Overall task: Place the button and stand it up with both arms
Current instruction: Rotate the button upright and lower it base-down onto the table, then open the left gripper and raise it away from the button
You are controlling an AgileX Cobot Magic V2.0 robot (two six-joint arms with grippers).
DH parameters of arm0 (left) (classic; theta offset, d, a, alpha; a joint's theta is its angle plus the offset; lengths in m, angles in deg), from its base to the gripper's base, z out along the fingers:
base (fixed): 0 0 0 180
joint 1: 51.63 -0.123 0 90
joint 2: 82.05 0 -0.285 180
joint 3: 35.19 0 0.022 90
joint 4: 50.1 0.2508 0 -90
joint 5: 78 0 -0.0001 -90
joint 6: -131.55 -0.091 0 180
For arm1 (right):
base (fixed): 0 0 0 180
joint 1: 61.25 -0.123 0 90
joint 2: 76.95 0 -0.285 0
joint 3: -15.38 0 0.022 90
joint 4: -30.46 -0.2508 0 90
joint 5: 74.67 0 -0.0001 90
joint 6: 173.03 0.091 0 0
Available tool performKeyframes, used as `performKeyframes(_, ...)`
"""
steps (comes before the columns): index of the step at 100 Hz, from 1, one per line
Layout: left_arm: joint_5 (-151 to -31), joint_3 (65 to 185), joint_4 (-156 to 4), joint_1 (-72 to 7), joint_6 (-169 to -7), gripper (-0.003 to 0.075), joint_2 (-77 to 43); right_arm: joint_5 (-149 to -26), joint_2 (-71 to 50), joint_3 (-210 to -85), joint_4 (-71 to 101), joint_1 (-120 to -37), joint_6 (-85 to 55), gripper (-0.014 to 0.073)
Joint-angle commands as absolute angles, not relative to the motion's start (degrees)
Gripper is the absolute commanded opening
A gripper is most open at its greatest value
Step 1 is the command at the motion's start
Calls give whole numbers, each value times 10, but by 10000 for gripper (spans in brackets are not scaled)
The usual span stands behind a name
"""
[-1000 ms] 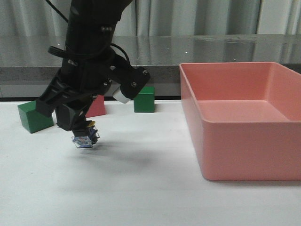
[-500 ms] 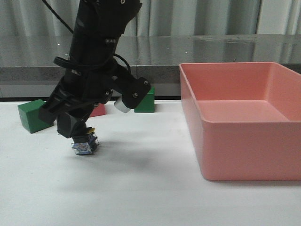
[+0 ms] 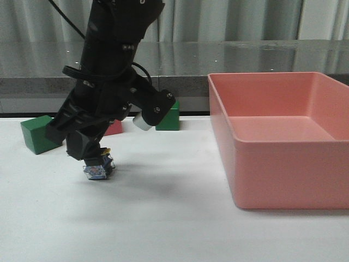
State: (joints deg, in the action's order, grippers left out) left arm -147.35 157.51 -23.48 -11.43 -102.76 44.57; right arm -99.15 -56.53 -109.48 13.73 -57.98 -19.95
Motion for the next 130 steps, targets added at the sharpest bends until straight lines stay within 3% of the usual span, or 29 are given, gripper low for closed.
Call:
performKeyframes(1, -1505, 1586, -245, -112, -1021, 123, 423, -951, -561, -1109, 130, -577, -201, -61)
performKeyframes(27, -1505, 1586, -237, -112, -1011, 487, 423, -951, -561, -1109, 130, -577, -201, -61)
performKeyframes(36, -1505, 1586, -236, -112, -1011, 552, 419, -951, -561, -1109, 130, -577, -201, -61)
performKeyframes(115, -1505, 1586, -241, -129, -1011, 542, 290, -951, -561, -1109, 130, -577, -201, -61)
performKeyframes(122, -1505, 1586, -241, -132, -1011, 510, 266, -951, -561, -1109, 130, -577, -201, -61)
performKeyframes(130, -1505, 1586, -241, -139, -1005, 414, 238, -951, -561, -1109, 130, -577, -201, -61)
